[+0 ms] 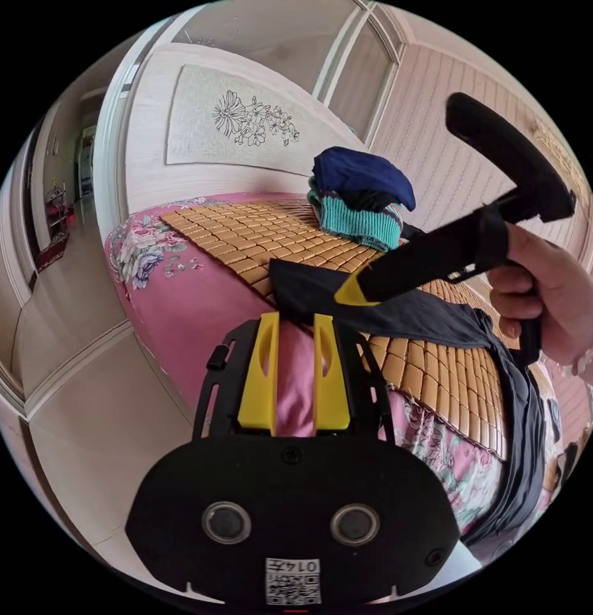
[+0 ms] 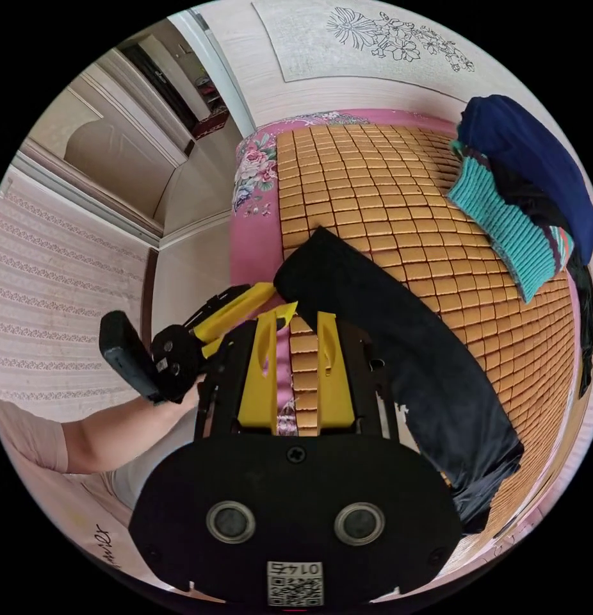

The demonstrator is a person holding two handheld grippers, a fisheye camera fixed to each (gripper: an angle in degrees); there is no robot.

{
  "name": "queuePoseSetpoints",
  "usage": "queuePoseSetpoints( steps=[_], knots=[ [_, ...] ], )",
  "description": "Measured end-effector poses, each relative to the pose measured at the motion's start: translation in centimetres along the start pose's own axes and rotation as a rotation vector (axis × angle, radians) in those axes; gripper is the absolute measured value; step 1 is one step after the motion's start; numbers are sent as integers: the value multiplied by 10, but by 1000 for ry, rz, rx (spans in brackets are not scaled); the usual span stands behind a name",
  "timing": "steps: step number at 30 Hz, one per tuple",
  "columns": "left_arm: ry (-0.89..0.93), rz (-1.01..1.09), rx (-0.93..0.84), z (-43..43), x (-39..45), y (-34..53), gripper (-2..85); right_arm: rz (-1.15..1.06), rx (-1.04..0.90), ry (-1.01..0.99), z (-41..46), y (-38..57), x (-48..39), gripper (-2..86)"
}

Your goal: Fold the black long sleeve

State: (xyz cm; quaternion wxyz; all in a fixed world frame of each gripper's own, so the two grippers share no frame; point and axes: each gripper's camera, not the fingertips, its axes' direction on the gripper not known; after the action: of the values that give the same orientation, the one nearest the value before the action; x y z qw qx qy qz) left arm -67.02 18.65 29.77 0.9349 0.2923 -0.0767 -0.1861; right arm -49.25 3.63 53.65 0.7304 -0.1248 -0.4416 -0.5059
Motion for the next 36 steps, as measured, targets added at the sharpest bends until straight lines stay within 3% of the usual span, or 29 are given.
queuePoseSetpoints(
  steps=[5,9,13,16,21,29,36],
  knots=[
    [52,-65,6,-16,-14,-2,4,41,-2,54,3,-37,1,93],
    [64,-51,-16,-25,-15,-5,-7,51,-53,160,3,-40,12,29],
    [140,-20,19,-52,-6,-7,-10,51,-40,113,-33,-14,22,0],
    [279,65,80,-88,22,-12,-10,100,130,-2,-104,43,39,-1],
    [565,260,190,-156,107,-9,-10,290,505,-45,-264,222,70,2],
    [979,447,190,-231,248,33,-10,537,604,111,-406,429,46,2],
    [1117,606,141,-259,302,62,-10,651,672,167,-464,526,14,1]
  ],
)
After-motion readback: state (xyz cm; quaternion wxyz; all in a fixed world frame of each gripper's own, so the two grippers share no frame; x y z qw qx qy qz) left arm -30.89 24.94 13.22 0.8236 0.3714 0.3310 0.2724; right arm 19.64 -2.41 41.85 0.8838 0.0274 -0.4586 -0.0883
